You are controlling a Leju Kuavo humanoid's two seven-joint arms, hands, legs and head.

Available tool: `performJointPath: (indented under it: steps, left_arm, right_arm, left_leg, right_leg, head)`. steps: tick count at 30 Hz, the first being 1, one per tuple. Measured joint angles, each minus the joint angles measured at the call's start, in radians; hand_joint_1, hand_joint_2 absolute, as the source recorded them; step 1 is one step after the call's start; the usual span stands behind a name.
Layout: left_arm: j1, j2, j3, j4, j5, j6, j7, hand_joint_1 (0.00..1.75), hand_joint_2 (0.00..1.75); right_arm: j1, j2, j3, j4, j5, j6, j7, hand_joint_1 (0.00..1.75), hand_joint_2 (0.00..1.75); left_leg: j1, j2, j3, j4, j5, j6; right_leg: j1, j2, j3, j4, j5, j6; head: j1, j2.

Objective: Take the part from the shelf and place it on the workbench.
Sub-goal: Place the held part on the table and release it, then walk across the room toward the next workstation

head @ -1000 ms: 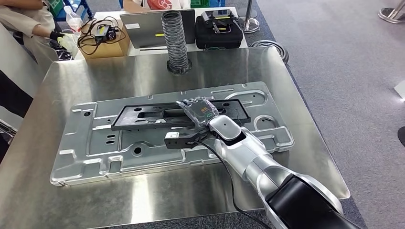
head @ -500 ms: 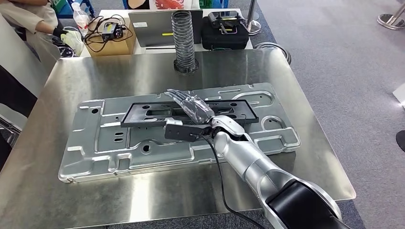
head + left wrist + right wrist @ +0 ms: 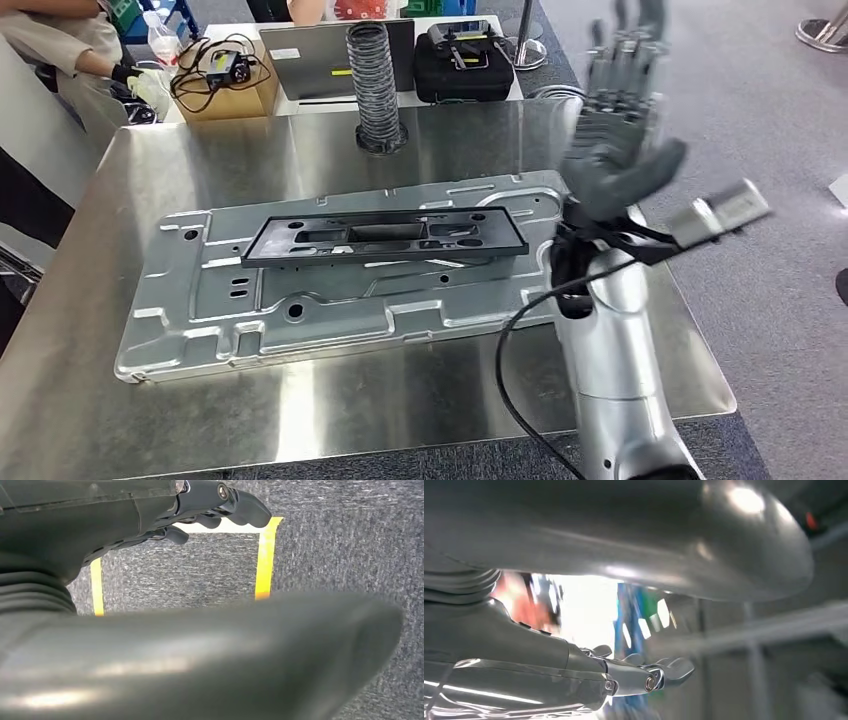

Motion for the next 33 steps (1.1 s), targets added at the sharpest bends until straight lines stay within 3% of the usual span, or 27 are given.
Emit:
performJointPath:
  steps: [2,5,7,10,11,12,14,16,17,18,20,21,22,25,26,27,29,30,32,33]
  left_arm:
    - [-0.001,-0.001,0.003,0.000,0.001,0.000,0.002,0.00,0.00]
    - [-0.001,-0.002,0.006,0.000,0.002,0.000,0.006,0.00,0.00]
    - [-0.003,-0.002,0.007,0.000,0.000,-0.002,0.007,0.00,0.00]
    - [-0.008,0.000,0.007,0.000,-0.002,-0.005,0.006,0.00,0.00]
    - [-0.009,0.001,0.007,-0.001,-0.003,-0.005,0.006,0.00,0.00]
    - [-0.009,0.001,0.007,-0.001,-0.004,-0.005,0.006,0.00,0.00]
    - [-0.009,0.002,0.006,-0.002,-0.007,-0.006,0.006,0.00,0.00]
    - [-0.010,0.002,0.006,-0.003,-0.011,-0.007,0.005,0.00,0.00]
    - [-0.010,0.003,0.006,-0.003,-0.013,-0.007,0.005,0.00,0.00]
    - [-0.011,0.003,0.006,-0.003,-0.014,-0.007,0.004,0.00,0.00]
    - [-0.011,0.005,0.006,-0.004,-0.015,-0.007,0.003,0.00,0.00]
    - [-0.010,0.006,0.006,-0.004,-0.014,-0.007,0.003,0.00,0.00]
    - [-0.008,0.007,0.007,-0.004,-0.014,-0.007,0.004,0.00,0.00]
    - [-0.004,0.007,0.007,-0.004,-0.013,-0.007,0.004,0.00,0.00]
    - [-0.004,0.007,0.007,-0.004,-0.012,-0.007,0.004,0.00,0.00]
    - [-0.005,0.007,0.008,-0.004,-0.012,-0.006,0.004,0.00,0.00]
    - [-0.005,0.007,0.008,-0.004,-0.013,-0.006,0.004,0.00,0.00]
    - [-0.005,0.008,0.009,-0.005,-0.013,-0.006,0.004,0.00,0.00]
    - [-0.008,0.008,0.009,-0.006,-0.014,-0.006,0.003,0.00,0.00]
    - [-0.010,0.008,0.009,-0.007,-0.015,-0.006,0.002,0.00,0.00]
  right_arm:
    - [0.067,-0.033,-0.028,-0.113,0.053,-0.062,-0.006,0.00,0.00]
    - [0.173,-0.100,-0.042,-0.228,0.121,-0.156,-0.006,0.00,0.00]
    - [0.230,-0.145,-0.044,-0.275,0.152,-0.215,-0.006,0.00,0.00]
    - [0.314,-0.204,-0.045,-0.312,0.177,-0.297,-0.006,0.00,0.00]
    - [0.342,-0.220,-0.046,-0.315,0.189,-0.329,-0.006,0.00,0.00]
    - [0.366,-0.235,-0.047,-0.317,0.202,-0.361,-0.006,0.00,0.00]
    - [0.401,-0.259,-0.048,-0.322,0.226,-0.415,-0.005,0.00,0.00]
    - [0.422,-0.278,-0.049,-0.328,0.247,-0.440,-0.005,0.00,0.00]
    - [0.430,-0.283,-0.050,-0.332,0.256,-0.443,-0.005,0.00,0.00]
    - [0.438,-0.287,-0.052,-0.335,0.265,-0.447,-0.005,0.00,0.00]
    - [0.462,-0.293,-0.055,-0.338,0.278,-0.460,-0.005,0.00,0.00]
    - [0.479,-0.296,-0.057,-0.338,0.282,-0.469,-0.005,0.00,0.00]
    - [0.496,-0.298,-0.057,-0.338,0.285,-0.477,-0.005,0.00,0.00]
    - [0.536,-0.300,-0.058,-0.333,0.297,-0.491,-0.005,0.00,0.00]
    - [0.548,-0.300,-0.059,-0.330,0.300,-0.493,-0.005,0.00,0.00]
    - [0.560,-0.300,-0.061,-0.327,0.304,-0.493,-0.005,0.00,0.00]
    - [0.584,-0.300,-0.067,-0.319,0.311,-0.494,-0.005,0.00,0.00]
    - [0.595,-0.300,-0.070,-0.316,0.315,-0.494,-0.005,0.00,0.00]
    - [0.616,-0.300,-0.078,-0.312,0.323,-0.496,-0.005,0.00,0.00]
    - [0.627,-0.300,-0.082,-0.311,0.326,-0.497,-0.005,0.00,0.44]
  left_leg:
    - [-0.002,-0.002,0.032,-0.064,0.015,0.008]
    - [-0.005,-0.002,0.026,-0.066,0.028,0.029]
    - [-0.004,0.002,0.015,-0.073,0.044,0.046]
    - [-0.006,0.006,-0.016,-0.074,0.066,0.057]
    - [-0.007,0.007,-0.027,-0.073,0.074,0.057]
    - [-0.008,0.007,-0.039,-0.072,0.082,0.057]
    - [-0.011,0.007,-0.061,-0.069,0.100,0.053]
    - [-0.014,0.006,-0.074,-0.069,0.116,0.046]
    - [-0.014,0.006,-0.074,-0.071,0.124,0.041]
    - [-0.014,0.006,-0.073,-0.074,0.133,0.035]
    - [-0.012,0.005,-0.073,-0.084,0.149,0.022]
    - [-0.012,0.004,-0.080,-0.079,0.139,0.017]
    - [-0.012,0.003,-0.091,-0.058,0.108,0.013]
    - [-0.011,0.003,-0.136,0.118,-0.051,0.007]
    - [-0.011,0.003,-0.141,0.177,-0.074,0.007]
    - [-0.011,0.003,-0.132,0.209,-0.070,0.007]
    - [-0.012,0.003,-0.064,0.174,-0.013,0.013]
    - [-0.013,0.003,-0.008,0.109,0.000,0.018]
    - [-0.018,0.002,0.093,-0.035,-0.021,0.026]
    - [-0.021,0.002,0.119,-0.080,-0.039,0.030]
  right_leg:
    - [0.003,0.002,-0.005,0.007,0.001,0.013]
    - [0.000,0.005,-0.011,0.009,0.004,0.033]
    - [-0.006,0.008,-0.032,0.054,-0.044,0.045]
    - [-0.010,0.009,-0.096,0.242,-0.169,0.056]
    - [-0.010,0.009,-0.101,0.284,-0.183,0.057]
    - [-0.010,0.009,-0.090,0.291,-0.175,0.057]
    - [-0.009,0.009,-0.010,0.198,-0.127,0.049]
    - [-0.003,0.008,0.098,0.048,-0.110,0.035]
    - [0.001,0.008,0.132,-0.001,-0.111,0.029]
    - [0.005,0.008,0.146,-0.026,-0.113,0.025]
    - [0.006,0.006,0.137,-0.035,-0.093,0.014]
    - [0.004,0.003,0.128,-0.038,-0.081,0.008]
    - [0.002,0.000,0.116,-0.041,-0.068,0.002]
    - [0.003,-0.003,0.068,-0.041,-0.030,-0.009]
    - [0.004,-0.003,0.050,-0.039,-0.018,-0.010]
    - [0.006,-0.003,0.032,-0.035,-0.006,-0.009]
    - [0.008,-0.003,-0.004,-0.024,0.013,-0.006]
    - [0.009,-0.003,-0.020,-0.017,0.021,-0.004]
    - [0.011,-0.004,-0.039,-0.004,0.035,0.004]
    - [0.010,-0.005,-0.043,-0.002,0.042,0.010]
  head:
    - [0.001,0.000]
    - [0.001,0.000]
    - [0.003,0.000]
    - [0.005,0.000]
    - [0.005,0.000]
    - [0.005,0.000]
    - [0.006,0.000]
    - [0.006,0.000]
    - [0.007,0.000]
    - [0.009,0.000]
    - [0.013,0.000]
    - [0.015,0.000]
    - [0.013,0.000]
    - [0.006,0.000]
    - [0.006,0.000]
    - [0.005,0.000]
    - [0.006,0.000]
    - [0.006,0.000]
    - [0.006,0.000]
    - [0.006,0.000]
